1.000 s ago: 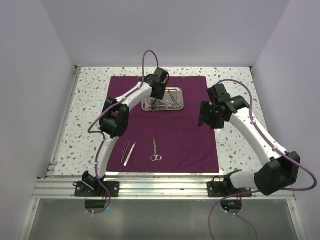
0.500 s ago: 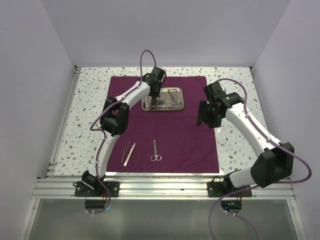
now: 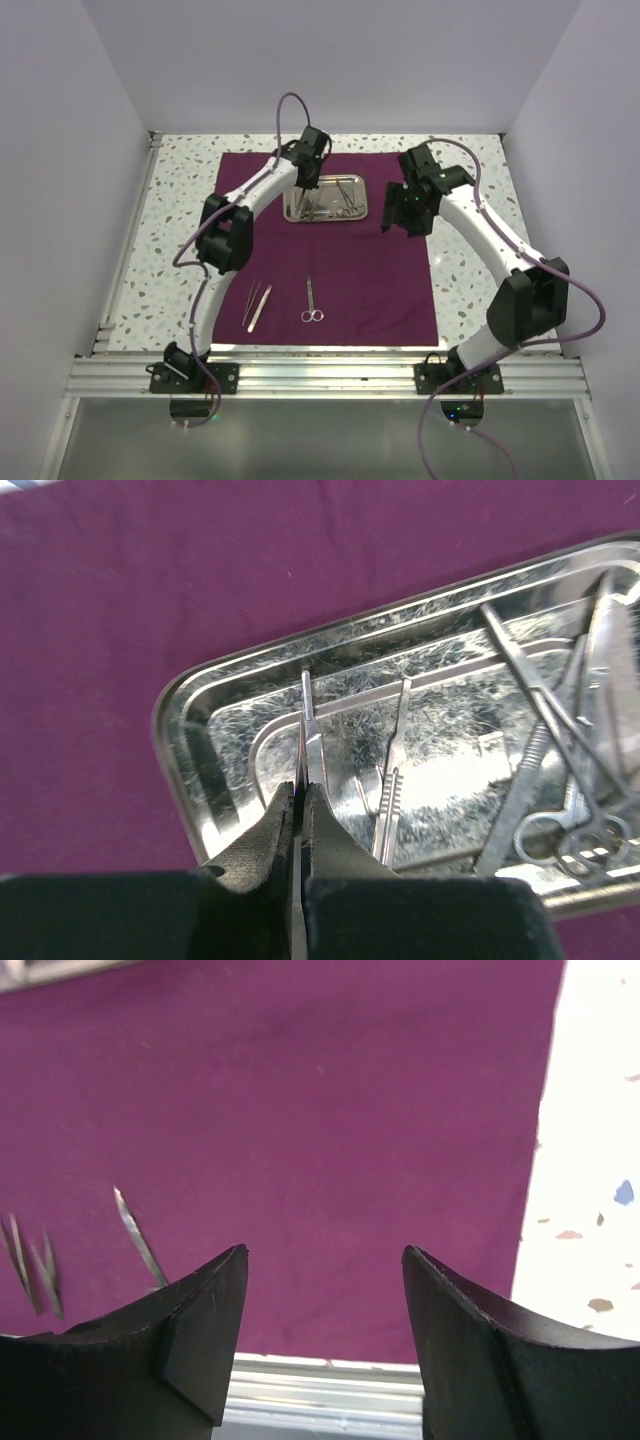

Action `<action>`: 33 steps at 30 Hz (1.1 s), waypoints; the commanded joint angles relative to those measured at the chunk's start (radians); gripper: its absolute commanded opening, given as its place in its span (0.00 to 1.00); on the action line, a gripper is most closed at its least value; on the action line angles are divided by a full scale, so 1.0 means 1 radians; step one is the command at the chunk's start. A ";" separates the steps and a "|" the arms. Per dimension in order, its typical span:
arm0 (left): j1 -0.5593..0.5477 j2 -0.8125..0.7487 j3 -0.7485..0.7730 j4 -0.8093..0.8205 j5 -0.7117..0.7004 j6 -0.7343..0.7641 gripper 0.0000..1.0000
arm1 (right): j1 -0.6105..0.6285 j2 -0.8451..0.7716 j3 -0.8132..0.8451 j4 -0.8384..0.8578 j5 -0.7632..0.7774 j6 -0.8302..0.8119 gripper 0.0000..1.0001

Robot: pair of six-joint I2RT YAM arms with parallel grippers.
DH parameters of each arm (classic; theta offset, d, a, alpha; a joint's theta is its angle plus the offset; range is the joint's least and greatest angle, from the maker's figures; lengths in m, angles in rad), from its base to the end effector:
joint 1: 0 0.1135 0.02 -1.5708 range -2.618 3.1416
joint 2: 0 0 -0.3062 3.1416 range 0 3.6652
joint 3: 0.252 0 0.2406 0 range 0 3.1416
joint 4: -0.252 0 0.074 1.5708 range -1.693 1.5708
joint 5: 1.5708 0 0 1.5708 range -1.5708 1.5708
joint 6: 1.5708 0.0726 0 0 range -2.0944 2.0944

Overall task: Open and lay out the surgical kit
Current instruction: Pick up the medical item from the container, then place the medical item in the surgical kit.

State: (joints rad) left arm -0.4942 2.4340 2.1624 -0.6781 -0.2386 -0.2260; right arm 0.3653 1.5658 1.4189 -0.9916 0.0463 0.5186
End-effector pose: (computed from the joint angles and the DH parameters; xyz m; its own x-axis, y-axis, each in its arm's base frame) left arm 0.5164 -0.2588 0.1903 -0.7739 0.1696 -0.6102 0.1708 0.9837 0.0569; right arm 0.2993 0.1109 0.3119 -0.9045 0.1842 -0.3847 0.1262 0.9771 0.1712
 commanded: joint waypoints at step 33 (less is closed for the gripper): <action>-0.038 -0.984 -0.943 -0.040 0.131 -0.343 0.00 | 0.067 0.915 0.854 0.044 0.087 -0.127 0.59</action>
State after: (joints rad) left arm -0.5308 1.4914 1.2285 -0.7048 -0.1184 -0.5426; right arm 0.4301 2.4573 2.2223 -0.9283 0.0902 0.4168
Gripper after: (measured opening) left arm 0.026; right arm 0.598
